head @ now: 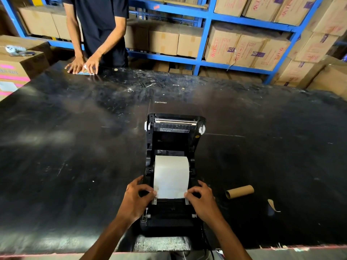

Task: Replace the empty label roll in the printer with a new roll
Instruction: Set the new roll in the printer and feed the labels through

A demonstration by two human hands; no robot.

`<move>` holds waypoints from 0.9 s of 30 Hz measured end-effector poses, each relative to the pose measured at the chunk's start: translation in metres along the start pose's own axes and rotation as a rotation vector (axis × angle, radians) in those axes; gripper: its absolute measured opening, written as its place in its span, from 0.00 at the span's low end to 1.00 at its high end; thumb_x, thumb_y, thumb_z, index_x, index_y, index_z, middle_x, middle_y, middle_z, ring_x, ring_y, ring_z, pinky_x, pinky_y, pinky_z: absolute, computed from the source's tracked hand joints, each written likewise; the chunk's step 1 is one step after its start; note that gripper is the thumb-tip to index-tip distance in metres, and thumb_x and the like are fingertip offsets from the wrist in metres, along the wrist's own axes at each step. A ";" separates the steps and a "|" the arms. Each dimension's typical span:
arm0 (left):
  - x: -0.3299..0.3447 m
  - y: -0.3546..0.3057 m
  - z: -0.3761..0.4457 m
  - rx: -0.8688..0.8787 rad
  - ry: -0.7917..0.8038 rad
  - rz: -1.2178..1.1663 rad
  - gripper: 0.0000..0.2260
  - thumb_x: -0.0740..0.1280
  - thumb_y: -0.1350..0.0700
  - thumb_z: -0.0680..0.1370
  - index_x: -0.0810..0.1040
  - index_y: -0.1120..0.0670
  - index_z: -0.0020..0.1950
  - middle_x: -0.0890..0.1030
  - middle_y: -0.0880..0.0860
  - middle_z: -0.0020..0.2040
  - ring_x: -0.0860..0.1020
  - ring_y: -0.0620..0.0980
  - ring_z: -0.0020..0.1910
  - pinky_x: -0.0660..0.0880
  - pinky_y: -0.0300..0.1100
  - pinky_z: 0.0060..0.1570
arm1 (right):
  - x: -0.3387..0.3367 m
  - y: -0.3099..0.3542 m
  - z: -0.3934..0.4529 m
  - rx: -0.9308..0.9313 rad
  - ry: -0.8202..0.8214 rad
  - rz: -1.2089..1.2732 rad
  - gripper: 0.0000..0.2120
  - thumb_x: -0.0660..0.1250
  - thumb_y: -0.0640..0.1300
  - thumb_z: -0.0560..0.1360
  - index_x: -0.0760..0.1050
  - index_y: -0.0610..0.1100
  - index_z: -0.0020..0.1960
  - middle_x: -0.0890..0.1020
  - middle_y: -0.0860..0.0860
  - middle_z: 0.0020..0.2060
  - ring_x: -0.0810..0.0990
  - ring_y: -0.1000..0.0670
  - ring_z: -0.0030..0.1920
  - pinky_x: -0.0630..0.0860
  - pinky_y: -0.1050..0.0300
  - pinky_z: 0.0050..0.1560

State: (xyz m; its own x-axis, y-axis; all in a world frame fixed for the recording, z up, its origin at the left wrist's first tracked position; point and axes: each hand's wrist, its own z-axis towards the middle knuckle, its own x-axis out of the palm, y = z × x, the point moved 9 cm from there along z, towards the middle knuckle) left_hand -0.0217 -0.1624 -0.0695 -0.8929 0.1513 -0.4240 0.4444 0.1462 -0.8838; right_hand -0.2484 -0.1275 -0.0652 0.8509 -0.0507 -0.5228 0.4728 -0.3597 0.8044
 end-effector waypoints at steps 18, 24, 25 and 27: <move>-0.004 -0.010 -0.004 0.048 -0.063 0.041 0.11 0.73 0.58 0.72 0.79 0.44 0.32 0.68 0.54 0.72 0.66 0.53 0.70 0.68 0.47 0.65 | -0.002 0.009 0.007 -0.023 0.052 -0.126 0.12 0.71 0.48 0.71 0.77 0.51 0.29 0.75 0.49 0.66 0.60 0.49 0.74 0.55 0.46 0.71; -0.003 -0.014 0.002 0.023 -0.019 0.131 0.12 0.72 0.57 0.71 0.77 0.45 0.30 0.66 0.55 0.73 0.65 0.55 0.71 0.65 0.54 0.68 | 0.002 0.000 0.006 -0.010 0.071 -0.042 0.09 0.71 0.48 0.71 0.78 0.50 0.32 0.75 0.48 0.65 0.61 0.49 0.74 0.59 0.41 0.71; -0.003 -0.014 0.001 0.024 -0.017 0.123 0.10 0.72 0.56 0.71 0.78 0.44 0.31 0.67 0.55 0.73 0.66 0.55 0.71 0.66 0.54 0.68 | 0.003 0.000 0.006 -0.003 0.081 -0.048 0.10 0.71 0.47 0.71 0.77 0.50 0.31 0.76 0.48 0.64 0.62 0.49 0.73 0.59 0.40 0.71; -0.004 -0.012 0.000 0.020 -0.024 0.088 0.09 0.73 0.54 0.71 0.79 0.44 0.33 0.68 0.54 0.72 0.68 0.54 0.69 0.67 0.53 0.68 | 0.003 0.001 0.009 0.022 0.096 -0.076 0.12 0.71 0.45 0.70 0.77 0.48 0.28 0.77 0.49 0.61 0.63 0.49 0.72 0.60 0.40 0.70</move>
State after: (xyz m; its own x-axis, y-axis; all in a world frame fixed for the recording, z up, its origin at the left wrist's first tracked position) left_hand -0.0239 -0.1652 -0.0571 -0.8520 0.1395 -0.5045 0.5200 0.1141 -0.8465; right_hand -0.2473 -0.1365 -0.0689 0.8315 0.0662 -0.5515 0.5322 -0.3794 0.7569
